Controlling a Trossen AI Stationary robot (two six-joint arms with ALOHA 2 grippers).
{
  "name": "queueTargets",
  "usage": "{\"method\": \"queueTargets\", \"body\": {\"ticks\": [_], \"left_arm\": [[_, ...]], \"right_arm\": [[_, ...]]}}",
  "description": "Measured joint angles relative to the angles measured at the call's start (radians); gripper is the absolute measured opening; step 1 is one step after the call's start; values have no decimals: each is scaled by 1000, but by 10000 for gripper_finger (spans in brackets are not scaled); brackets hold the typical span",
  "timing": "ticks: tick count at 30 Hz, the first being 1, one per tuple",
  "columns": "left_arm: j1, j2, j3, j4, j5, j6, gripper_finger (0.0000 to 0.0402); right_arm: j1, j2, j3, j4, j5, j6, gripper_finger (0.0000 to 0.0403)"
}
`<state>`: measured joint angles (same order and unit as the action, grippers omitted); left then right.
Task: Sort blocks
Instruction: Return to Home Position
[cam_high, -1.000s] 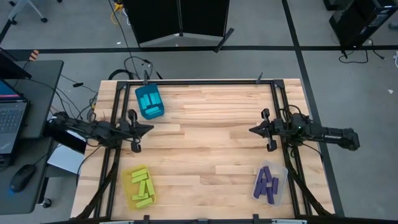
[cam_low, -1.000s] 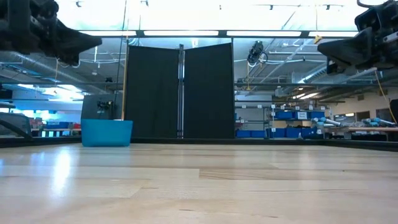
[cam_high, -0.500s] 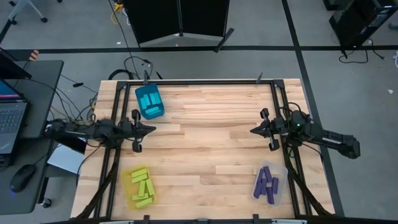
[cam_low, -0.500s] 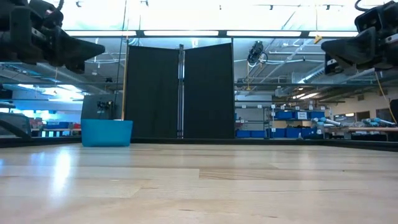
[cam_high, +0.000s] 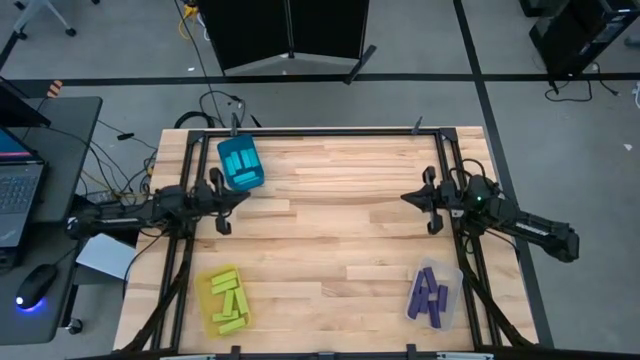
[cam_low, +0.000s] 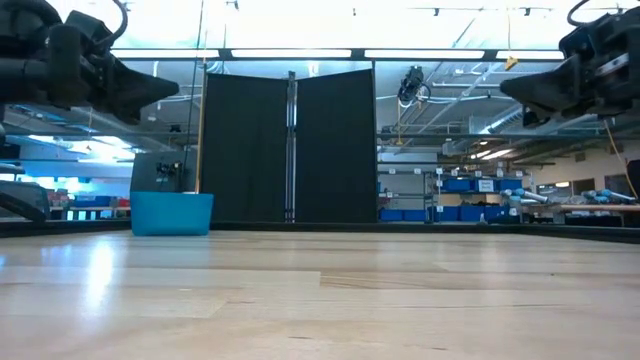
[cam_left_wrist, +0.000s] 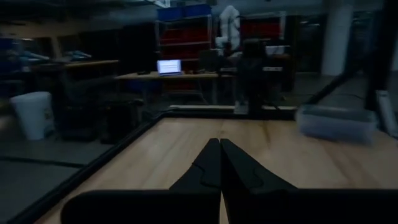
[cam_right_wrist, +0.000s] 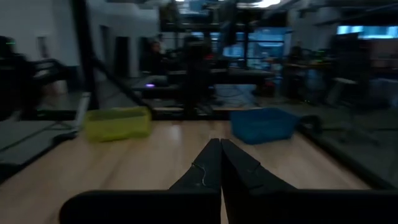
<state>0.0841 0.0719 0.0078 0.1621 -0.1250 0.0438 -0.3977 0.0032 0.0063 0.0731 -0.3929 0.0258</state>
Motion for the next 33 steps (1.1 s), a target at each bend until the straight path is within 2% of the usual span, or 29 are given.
{"method": "queueTargets", "body": {"ticks": [4, 10, 16, 33], "left_arm": [[0, 0, 0, 5, -83, 5, 5], [0, 0, 0, -22, -170, 0, 6], [0, 0, 0, -25, -176, 0, 6], [0, 0, -1, -25, -178, 0, 7]], "right_arm": [[2, 0, 0, -2, 79, -23, 8], [2, 5, 0, -11, 86, -26, 27], [2, 22, 0, -10, 86, -29, 40], [2, 22, 0, 1, 86, -29, 39]]}}
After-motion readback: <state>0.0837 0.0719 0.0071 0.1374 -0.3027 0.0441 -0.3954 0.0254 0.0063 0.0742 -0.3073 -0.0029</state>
